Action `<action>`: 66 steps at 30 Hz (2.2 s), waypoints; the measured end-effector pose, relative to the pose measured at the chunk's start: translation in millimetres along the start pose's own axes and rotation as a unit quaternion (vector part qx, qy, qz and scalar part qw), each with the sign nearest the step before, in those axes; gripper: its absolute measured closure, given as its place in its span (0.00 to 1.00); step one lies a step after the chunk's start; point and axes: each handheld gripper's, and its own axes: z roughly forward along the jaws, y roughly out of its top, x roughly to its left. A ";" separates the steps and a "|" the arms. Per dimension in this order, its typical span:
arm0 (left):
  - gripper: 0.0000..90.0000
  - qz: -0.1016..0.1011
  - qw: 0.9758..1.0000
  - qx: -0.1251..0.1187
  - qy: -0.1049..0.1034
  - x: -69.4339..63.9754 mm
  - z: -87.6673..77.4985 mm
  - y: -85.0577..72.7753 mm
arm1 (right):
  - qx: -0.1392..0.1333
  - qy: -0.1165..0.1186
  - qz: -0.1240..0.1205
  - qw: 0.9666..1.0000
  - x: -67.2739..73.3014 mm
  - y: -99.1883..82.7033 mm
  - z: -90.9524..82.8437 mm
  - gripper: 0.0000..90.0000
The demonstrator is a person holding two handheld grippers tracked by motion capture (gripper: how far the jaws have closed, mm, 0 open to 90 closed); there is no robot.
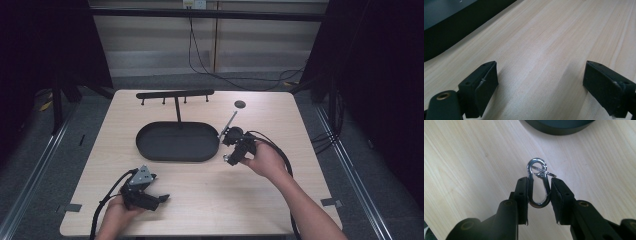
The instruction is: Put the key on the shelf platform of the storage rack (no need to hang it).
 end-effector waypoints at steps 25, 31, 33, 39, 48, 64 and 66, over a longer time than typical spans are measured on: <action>0.14 0.001 1.000 -0.001 0.002 -0.1 0.0 -0.1 | -0.003 -0.008 0.000 1.000 -1.4 31.9 10.9 0.76; 0.14 0.001 1.000 0.000 0.000 0.2 -0.1 0.0 | -0.004 -0.005 0.009 1.000 -4.5 35.9 13.9 0.76; 0.14 -0.001 1.000 0.001 -0.001 0.0 -0.2 0.0 | 0.001 -0.002 0.013 1.000 -5.8 37.7 14.2 0.76; 0.14 0.001 1.000 0.000 0.003 0.0 0.0 0.0 | 0.011 -0.005 0.011 1.000 -6.9 46.8 13.7 0.76; 0.14 0.000 1.000 0.000 0.001 -0.1 0.0 0.0 | 0.013 -0.011 0.012 1.000 -8.9 55.7 20.6 0.76; 0.14 0.000 1.000 0.000 0.003 -0.1 -0.1 0.1 | -0.008 -0.021 0.012 1.000 -12.5 73.2 20.1 0.76; 0.14 0.001 1.000 0.000 0.003 -0.1 -0.1 0.1 | -0.008 -0.021 0.011 1.000 -12.3 74.7 21.4 0.76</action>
